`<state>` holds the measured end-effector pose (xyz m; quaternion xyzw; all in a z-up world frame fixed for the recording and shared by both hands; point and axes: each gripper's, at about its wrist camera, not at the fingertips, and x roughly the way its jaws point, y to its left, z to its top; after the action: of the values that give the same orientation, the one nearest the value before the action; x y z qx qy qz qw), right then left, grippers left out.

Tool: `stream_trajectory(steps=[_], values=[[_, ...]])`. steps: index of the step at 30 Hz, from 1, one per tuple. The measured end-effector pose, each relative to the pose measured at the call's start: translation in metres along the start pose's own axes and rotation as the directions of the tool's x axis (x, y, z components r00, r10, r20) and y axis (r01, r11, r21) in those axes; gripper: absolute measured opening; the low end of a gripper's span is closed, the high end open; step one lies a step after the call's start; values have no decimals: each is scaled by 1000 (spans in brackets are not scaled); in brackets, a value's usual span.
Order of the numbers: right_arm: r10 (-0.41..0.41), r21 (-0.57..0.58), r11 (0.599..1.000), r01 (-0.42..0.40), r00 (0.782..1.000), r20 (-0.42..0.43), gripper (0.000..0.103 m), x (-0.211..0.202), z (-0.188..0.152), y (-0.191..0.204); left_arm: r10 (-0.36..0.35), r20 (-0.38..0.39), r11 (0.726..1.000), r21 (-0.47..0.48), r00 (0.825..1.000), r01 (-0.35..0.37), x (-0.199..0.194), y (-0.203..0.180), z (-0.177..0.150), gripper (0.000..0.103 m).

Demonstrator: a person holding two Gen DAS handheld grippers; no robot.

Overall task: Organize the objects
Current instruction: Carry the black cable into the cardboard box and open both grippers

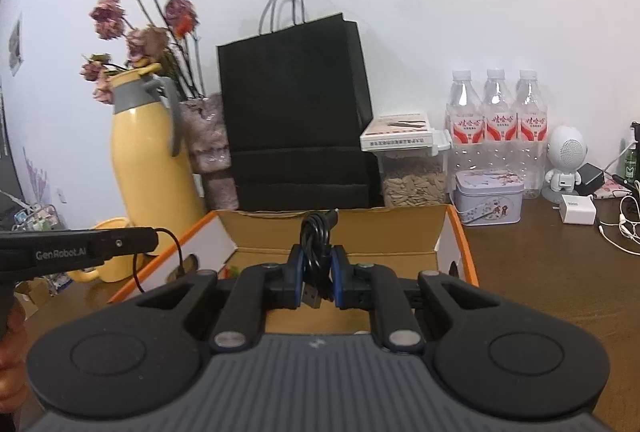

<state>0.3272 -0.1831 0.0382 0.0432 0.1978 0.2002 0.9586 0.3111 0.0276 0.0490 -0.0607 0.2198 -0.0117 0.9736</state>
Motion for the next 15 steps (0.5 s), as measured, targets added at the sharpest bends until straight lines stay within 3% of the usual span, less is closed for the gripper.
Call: stream_trajectory(steps=[10,12,13,14,15], values=[[-18,-1,1000,18,994,-108,15,33,-5,-14,39,-52,998,42,998,-37,40,4,-2,1],[-34,-5,999,33,991,-129,16,37,-6,-14,55,-63,997,53,996,-52,43,2,-3,8],[-47,-10,999,46,990,-136,26,39,-7,-14,66,-65,996,56,996,-62,44,1,-4,10],[-64,-14,998,63,987,-145,36,40,-7,-14,81,-68,995,59,994,-77,45,1,-5,22],[-82,-23,997,79,986,-147,65,40,-8,-14,94,-75,994,60,993,-89,46,2,-5,49]])
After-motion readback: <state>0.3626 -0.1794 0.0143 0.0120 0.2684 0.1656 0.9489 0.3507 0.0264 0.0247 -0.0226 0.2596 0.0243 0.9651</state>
